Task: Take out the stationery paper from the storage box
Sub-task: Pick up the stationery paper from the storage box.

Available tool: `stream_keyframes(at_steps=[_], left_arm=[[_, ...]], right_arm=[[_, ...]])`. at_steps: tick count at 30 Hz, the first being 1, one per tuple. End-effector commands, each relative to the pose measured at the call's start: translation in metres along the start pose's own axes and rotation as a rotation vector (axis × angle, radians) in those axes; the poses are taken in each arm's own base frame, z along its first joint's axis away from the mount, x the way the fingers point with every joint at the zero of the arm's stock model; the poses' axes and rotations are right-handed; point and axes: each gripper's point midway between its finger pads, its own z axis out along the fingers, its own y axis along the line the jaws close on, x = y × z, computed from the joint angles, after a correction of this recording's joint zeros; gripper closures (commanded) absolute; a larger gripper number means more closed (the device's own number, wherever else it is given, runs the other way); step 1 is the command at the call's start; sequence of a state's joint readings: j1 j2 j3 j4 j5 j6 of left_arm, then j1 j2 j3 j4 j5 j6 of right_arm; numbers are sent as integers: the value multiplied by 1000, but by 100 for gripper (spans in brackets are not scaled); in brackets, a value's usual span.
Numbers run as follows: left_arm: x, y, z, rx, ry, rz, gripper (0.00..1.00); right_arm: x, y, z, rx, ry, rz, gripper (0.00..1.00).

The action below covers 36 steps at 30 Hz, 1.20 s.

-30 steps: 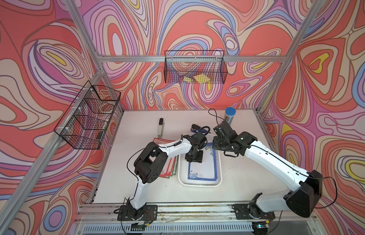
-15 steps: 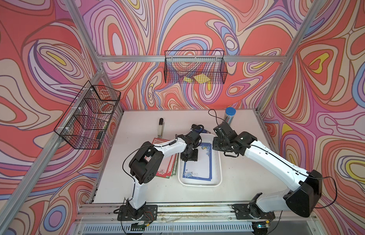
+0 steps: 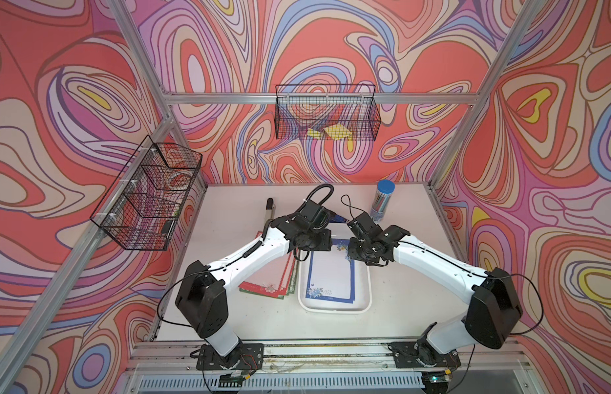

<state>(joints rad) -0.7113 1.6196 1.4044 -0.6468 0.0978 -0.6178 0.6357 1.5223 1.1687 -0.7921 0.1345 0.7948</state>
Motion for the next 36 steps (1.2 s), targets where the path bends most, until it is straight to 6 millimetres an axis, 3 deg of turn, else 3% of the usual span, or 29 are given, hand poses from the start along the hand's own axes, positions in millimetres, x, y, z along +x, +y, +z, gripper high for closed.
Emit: stream_keyframes(at_steps=[1, 5, 10, 22, 36], left_arm=[[12, 44, -6, -140, 32, 3, 40], [19, 67, -8, -166, 46, -28, 40], [30, 79, -2, -164, 84, -43, 40], [52, 80, 21, -108, 169, -73, 40], [64, 81, 32, -93, 223, -79, 40]], right_arm=[[2, -4, 14, 12, -6, 46, 70], [8, -9, 29, 42, 12, 59, 62], [17, -9, 48, 54, 57, 66, 60], [35, -16, 73, 83, 112, 109, 56], [45, -15, 89, 78, 148, 133, 54]])
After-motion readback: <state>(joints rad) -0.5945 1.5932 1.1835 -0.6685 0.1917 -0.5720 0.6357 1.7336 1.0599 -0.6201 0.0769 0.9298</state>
